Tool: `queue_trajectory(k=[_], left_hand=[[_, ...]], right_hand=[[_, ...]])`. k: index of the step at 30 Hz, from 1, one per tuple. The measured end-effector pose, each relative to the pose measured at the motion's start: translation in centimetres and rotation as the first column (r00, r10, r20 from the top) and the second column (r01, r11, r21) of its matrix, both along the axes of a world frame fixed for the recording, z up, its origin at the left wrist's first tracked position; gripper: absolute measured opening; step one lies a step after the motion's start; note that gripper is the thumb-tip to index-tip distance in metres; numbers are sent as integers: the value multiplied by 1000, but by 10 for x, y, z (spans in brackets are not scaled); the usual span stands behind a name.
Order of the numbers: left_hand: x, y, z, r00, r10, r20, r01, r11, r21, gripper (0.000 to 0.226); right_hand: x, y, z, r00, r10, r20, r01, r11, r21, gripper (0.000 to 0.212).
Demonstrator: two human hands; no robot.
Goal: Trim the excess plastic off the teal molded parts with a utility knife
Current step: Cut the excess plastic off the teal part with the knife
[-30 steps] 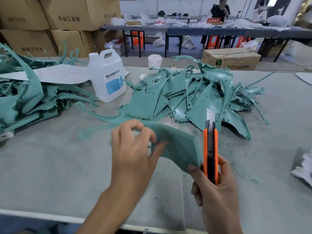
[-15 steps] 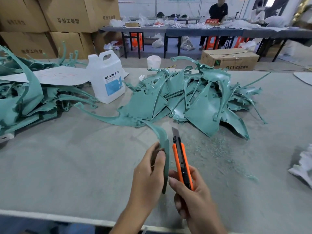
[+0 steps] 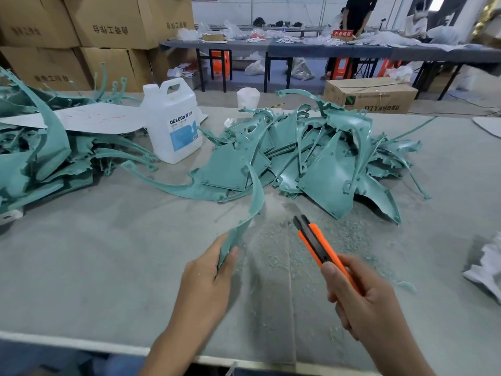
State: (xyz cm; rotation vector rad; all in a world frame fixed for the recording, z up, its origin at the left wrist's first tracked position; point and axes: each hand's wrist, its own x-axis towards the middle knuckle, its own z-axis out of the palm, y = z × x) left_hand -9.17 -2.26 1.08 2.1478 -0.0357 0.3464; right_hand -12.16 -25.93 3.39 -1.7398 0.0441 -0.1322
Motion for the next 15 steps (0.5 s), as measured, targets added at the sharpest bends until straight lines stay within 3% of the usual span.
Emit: queue_trajectory(k=[2,5,9,15], left_hand=[[-3,3,10,999,-18,46,12,992,126,30],[-9,4,26,995,-40,97,15,970,243,44],[-15,8,37,995,-42,86,17,962,271,47],[-21,15,45,990,-72,119,43,971,234,39]], right_hand=[[-5,3,8,996,71,62,-58,981,-184,43],[-11,12,19,988,125,85,-94,948,-303,48],[-11,17,28,984,153,96,-119,949,-292,36],[-7,13,37,968,207,140,-147,926,-348,52]])
